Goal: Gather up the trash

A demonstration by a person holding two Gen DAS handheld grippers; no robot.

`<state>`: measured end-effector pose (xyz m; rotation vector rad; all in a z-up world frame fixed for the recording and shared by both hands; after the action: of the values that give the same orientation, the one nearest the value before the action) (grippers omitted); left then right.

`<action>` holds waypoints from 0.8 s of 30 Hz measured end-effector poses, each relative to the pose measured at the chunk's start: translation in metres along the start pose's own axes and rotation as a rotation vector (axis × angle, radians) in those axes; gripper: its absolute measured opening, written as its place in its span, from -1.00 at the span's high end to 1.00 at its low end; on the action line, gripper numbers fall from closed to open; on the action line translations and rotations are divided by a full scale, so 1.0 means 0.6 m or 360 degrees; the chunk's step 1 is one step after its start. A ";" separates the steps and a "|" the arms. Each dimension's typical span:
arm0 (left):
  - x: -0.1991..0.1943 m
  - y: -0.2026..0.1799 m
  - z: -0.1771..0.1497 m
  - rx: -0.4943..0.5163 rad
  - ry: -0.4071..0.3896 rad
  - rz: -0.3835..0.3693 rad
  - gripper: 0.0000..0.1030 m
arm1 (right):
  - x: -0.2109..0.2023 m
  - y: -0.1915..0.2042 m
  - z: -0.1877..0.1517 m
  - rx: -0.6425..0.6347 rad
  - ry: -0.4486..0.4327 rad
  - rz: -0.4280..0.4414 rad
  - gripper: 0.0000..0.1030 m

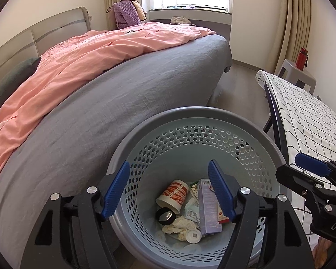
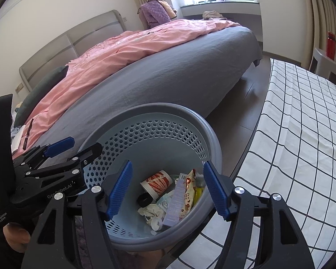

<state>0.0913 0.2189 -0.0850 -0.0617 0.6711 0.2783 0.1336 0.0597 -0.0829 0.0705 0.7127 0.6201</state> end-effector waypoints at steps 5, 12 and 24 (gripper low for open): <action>-0.001 0.003 0.002 -0.0013 -0.0003 0.0001 -0.35 | 0.001 -0.001 -0.001 -0.0001 0.0004 -0.0006 -0.26; -0.002 0.003 0.003 -0.0009 -0.0015 0.0015 -0.39 | 0.000 -0.003 -0.001 0.0000 -0.0002 -0.0018 -0.29; -0.006 0.006 0.006 -0.0016 -0.0034 0.0028 -0.45 | -0.003 -0.004 -0.002 -0.0002 -0.0008 -0.0025 -0.31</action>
<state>0.0901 0.2220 -0.0798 -0.0621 0.6494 0.2989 0.1330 0.0567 -0.0833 0.0653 0.7074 0.6054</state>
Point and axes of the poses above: each gripper's, at about its wrist camera, not at the fingertips, and x roughly the way its jaws point, y to its left, z to its top, the point moved 7 cm from there along x, roughly the way its jaws point, and after that the axes turned 9 degrees about -y, right-handed, at the moved point
